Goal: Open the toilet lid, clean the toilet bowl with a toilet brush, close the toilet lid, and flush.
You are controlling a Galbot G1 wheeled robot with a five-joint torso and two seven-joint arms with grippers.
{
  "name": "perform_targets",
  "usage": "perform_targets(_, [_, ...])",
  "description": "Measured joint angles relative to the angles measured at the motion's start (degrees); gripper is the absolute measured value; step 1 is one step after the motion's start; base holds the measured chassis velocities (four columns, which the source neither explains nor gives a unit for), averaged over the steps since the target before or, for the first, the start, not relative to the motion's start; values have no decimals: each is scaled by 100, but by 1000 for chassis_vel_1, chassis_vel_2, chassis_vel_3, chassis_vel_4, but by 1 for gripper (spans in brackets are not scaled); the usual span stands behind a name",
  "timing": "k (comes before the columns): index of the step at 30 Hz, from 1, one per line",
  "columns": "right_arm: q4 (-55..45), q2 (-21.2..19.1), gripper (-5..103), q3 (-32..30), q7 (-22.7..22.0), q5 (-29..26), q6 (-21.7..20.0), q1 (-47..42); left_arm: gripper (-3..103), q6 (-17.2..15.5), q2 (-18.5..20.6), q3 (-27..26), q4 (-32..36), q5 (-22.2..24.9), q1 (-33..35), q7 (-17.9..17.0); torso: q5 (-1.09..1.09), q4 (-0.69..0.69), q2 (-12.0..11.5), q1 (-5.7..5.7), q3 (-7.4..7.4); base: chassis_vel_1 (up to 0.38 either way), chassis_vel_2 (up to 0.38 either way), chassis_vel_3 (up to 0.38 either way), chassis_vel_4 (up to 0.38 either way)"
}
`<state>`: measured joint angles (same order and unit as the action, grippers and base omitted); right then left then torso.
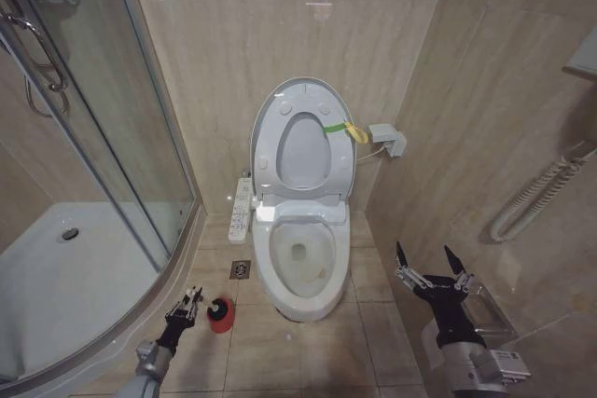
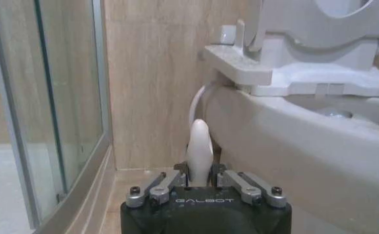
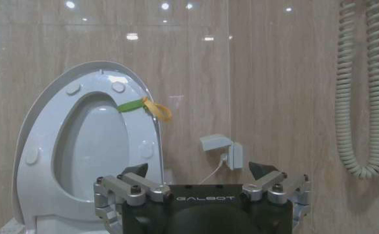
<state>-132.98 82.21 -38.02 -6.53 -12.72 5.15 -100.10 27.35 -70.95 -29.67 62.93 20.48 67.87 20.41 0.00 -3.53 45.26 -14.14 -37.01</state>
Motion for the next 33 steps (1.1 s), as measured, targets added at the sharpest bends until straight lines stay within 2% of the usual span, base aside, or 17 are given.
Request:
perform_targets(4, [0, 0, 100, 0, 0, 0, 0, 0, 20, -9, 11, -80, 331, 0, 250, -14, 0, -1, 0, 0, 0, 0, 0, 0, 0])
perform_targets(10, [0, 0, 100, 0, 0, 0, 0, 0, 20, -17, 22, -126, 404, -16, 313, -59, -1, -2, 0, 0, 0, 0, 0, 0, 0])
perform_targets(14, [0, 0, 100, 0, 0, 0, 0, 0, 20, 6, 101, -225, 466, -268, 349, -147, 0, -2, 0, 0, 0, 0, 0, 0, 0])
perform_targets(20, [0, 0, 100, 0, 0, 0, 0, 0, 20, 11, 140, -255, 657, -187, 450, -151, -1, -2, 0, 0, 0, 0, 0, 0, 0])
perform_targets(25, [0, 0, 100, 0, 0, 0, 0, 0, 20, 128, 153, -318, 1104, -95, 722, -58, -1, -1, 0, 0, 0, 0, 0, 0, 0])
perform_targets(33, [0, 0, 100, 0, 0, 0, 0, 0, 20, 333, 121, -480, 1964, -276, 1194, -34, 0, -1, 0, 0, 0, 0, 0, 0, 0])
